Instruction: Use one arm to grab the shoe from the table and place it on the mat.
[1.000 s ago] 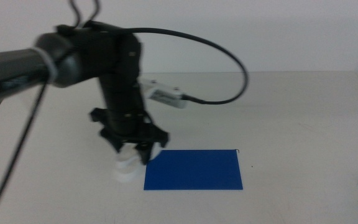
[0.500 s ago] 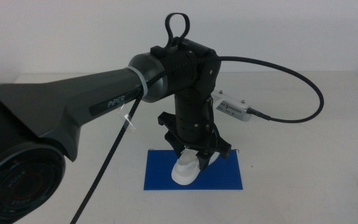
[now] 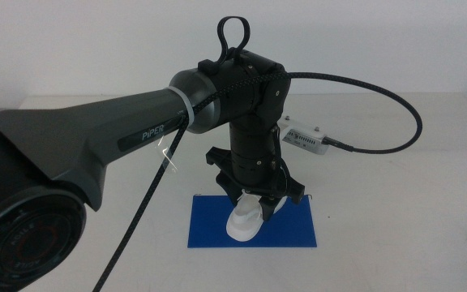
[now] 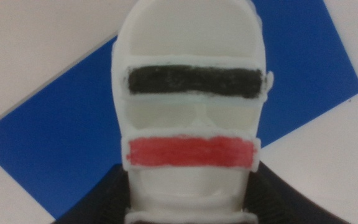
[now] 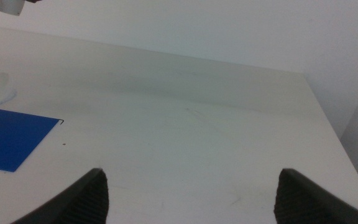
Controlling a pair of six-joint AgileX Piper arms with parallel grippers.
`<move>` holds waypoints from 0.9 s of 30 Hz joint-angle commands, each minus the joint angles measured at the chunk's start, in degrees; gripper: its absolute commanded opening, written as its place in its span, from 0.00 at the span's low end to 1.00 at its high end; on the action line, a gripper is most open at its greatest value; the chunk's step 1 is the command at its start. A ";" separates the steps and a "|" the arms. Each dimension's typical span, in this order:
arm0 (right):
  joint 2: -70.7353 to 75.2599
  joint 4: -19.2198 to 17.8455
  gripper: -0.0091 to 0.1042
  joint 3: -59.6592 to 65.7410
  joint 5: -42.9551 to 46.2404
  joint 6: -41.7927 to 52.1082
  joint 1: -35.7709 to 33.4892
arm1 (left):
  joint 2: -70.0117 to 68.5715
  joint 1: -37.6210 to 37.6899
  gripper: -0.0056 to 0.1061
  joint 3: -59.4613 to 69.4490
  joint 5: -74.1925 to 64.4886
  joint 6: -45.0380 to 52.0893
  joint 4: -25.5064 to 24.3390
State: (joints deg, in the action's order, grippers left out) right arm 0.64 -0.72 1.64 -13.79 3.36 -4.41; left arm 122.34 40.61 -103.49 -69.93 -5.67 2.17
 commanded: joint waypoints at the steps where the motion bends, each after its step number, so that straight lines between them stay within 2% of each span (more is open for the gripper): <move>1: -0.21 -0.62 0.77 0.29 4.14 0.59 -0.16 | -3.51 0.23 0.04 -1.71 -5.18 -2.25 0.71; 6: -0.21 -0.62 0.77 0.29 4.14 0.59 -0.16 | -3.51 0.23 0.04 -1.71 -5.18 -11.72 0.89; 13: -0.21 -0.62 0.77 0.29 4.14 0.59 -0.16 | -3.51 0.23 0.04 -1.71 -5.18 -36.37 2.42; 19: -0.21 -0.62 0.77 0.29 4.14 0.59 -0.16 | -3.51 0.23 0.04 -1.71 -5.06 -53.80 2.32; 27: -0.21 -0.62 0.77 0.29 4.14 0.59 -0.16 | -3.51 0.23 0.04 -1.71 -5.06 -83.94 2.25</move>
State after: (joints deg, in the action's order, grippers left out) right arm 0.64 -0.72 1.64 -13.79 3.36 -4.41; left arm 122.34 40.66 -103.49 -69.93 -82.30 3.81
